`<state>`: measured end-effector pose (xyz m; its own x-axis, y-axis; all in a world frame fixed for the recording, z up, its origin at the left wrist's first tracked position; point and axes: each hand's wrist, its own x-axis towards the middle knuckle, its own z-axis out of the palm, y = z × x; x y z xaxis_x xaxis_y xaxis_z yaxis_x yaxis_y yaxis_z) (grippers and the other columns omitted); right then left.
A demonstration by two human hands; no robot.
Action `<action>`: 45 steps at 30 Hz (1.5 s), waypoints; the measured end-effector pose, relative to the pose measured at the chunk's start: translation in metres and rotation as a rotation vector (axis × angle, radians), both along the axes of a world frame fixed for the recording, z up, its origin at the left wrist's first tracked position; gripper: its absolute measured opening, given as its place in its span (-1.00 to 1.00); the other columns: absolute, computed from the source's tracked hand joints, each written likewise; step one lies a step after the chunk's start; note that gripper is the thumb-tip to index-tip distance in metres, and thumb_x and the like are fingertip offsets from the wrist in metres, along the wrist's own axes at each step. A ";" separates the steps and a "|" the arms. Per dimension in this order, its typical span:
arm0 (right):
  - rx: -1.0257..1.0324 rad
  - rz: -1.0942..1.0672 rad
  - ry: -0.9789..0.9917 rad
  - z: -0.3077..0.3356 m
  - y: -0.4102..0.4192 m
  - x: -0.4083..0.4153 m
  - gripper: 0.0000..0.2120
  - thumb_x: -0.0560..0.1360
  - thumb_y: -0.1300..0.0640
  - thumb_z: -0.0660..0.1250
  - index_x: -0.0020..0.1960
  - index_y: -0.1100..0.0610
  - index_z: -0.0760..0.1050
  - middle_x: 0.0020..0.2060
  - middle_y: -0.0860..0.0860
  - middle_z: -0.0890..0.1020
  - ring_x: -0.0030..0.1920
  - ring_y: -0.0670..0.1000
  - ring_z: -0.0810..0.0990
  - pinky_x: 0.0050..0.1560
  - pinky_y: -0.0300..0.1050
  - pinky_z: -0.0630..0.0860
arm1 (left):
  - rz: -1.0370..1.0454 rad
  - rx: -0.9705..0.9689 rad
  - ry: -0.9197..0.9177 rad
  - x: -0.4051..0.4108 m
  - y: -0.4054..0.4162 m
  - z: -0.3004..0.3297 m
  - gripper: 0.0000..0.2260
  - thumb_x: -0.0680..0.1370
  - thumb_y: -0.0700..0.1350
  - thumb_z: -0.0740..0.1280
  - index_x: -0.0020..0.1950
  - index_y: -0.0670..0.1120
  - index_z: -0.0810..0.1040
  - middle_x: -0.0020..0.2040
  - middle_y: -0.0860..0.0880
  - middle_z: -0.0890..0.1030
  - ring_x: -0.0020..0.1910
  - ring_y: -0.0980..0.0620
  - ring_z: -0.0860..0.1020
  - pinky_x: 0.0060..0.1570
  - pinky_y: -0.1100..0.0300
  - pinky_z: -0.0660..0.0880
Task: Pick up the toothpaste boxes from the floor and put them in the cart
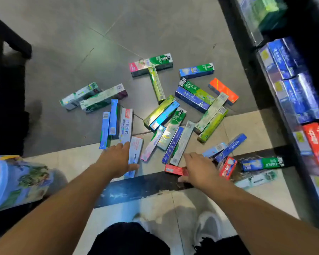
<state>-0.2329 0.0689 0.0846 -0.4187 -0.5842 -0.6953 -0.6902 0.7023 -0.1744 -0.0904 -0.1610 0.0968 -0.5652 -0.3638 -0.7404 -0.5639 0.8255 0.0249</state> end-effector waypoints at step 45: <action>-0.156 -0.426 0.070 0.527 0.045 -0.057 -0.51 0.36 -0.25 0.45 0.09 0.09 0.57 -0.02 0.13 0.66 0.02 0.18 0.64 -0.09 -0.03 0.53 | 0.338 0.150 0.331 -0.101 0.063 0.569 -0.60 0.47 0.06 0.46 0.06 -0.09 0.32 -0.09 -0.04 0.41 -0.29 -0.08 0.45 -0.41 0.15 0.36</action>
<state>-0.2898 0.1137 0.6111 -0.6871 -0.4454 -0.5740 -0.3596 0.8950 -0.2639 -0.1910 -0.0983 0.6657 -0.6477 -0.4706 -0.5991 -0.7412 0.5713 0.3525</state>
